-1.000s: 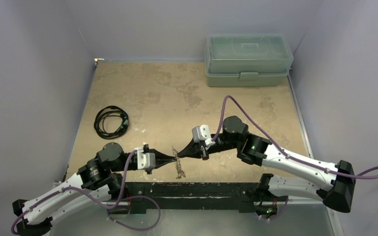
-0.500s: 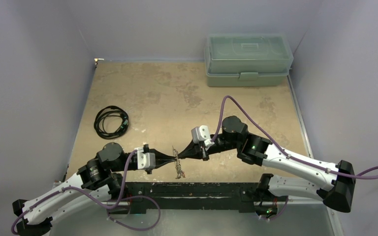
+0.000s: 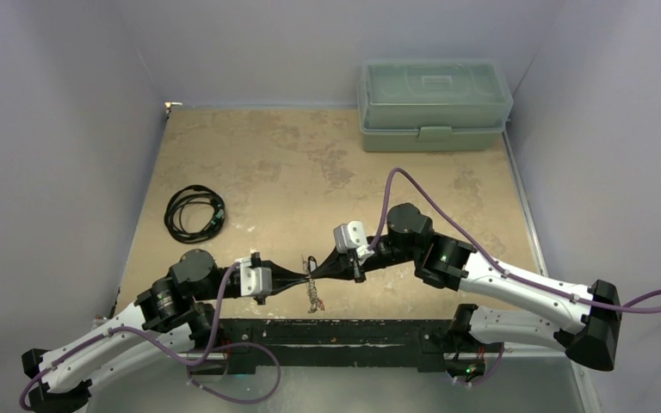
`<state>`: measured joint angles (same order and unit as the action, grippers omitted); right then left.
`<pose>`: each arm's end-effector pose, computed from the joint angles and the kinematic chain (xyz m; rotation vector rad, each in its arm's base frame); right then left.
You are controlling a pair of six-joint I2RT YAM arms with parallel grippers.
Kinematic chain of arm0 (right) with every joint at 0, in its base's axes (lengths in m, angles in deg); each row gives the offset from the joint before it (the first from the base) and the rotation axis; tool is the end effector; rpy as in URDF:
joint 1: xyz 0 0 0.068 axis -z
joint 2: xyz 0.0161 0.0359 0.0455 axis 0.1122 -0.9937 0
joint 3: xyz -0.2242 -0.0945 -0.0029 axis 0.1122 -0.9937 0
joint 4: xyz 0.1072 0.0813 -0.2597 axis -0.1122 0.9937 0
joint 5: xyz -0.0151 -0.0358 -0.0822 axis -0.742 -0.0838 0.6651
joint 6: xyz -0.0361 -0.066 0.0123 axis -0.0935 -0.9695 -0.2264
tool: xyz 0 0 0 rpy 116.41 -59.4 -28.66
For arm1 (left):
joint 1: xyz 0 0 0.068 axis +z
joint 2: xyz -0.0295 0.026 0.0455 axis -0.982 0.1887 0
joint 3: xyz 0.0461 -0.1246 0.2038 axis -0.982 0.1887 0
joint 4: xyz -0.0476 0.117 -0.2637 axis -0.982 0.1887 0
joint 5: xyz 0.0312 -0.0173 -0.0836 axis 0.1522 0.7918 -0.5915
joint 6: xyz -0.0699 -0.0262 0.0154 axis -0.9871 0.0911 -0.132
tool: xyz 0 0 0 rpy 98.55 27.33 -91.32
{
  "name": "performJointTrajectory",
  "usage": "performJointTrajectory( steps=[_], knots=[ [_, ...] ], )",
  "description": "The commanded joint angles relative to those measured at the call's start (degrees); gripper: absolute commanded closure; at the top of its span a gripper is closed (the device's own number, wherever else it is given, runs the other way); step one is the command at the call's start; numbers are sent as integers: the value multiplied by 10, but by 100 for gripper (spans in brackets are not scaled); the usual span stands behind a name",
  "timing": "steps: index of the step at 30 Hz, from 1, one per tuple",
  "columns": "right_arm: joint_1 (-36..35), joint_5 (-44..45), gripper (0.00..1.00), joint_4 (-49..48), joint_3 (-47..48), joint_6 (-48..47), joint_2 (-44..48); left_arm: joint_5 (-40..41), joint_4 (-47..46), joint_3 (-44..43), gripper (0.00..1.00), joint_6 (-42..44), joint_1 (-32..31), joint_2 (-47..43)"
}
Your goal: Put the keys on the keyring
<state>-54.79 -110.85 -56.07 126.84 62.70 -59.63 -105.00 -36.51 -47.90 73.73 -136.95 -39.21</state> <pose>0.1125 0.2884 0.3012 -1.4781 1.0953 1.1911 0.0862 -0.1872 0.2859 1.2137 1.1994 -0.9829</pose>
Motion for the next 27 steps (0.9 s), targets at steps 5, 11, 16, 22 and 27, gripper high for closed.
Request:
performJointTrajectory(
  steps=[5, 11, 16, 22, 27],
  knots=[
    [-6, -2, 100, 19, 29, -9, 7, 9, -32, -2, 100, -10, 3, -2],
    [-7, 4, 100, 23, 29, -9, 8, 12, -31, -3, 100, -10, 3, -4],
    [-8, 6, 100, 24, 28, -10, 12, 14, -30, -3, 100, -10, 3, -6],
    [-8, 12, 100, 24, 27, -10, 18, 18, -29, -4, 100, -11, 3, -7],
    [-8, 14, 100, 24, 28, -10, 21, 32, -26, -4, 100, -10, 3, -10]
  ],
)
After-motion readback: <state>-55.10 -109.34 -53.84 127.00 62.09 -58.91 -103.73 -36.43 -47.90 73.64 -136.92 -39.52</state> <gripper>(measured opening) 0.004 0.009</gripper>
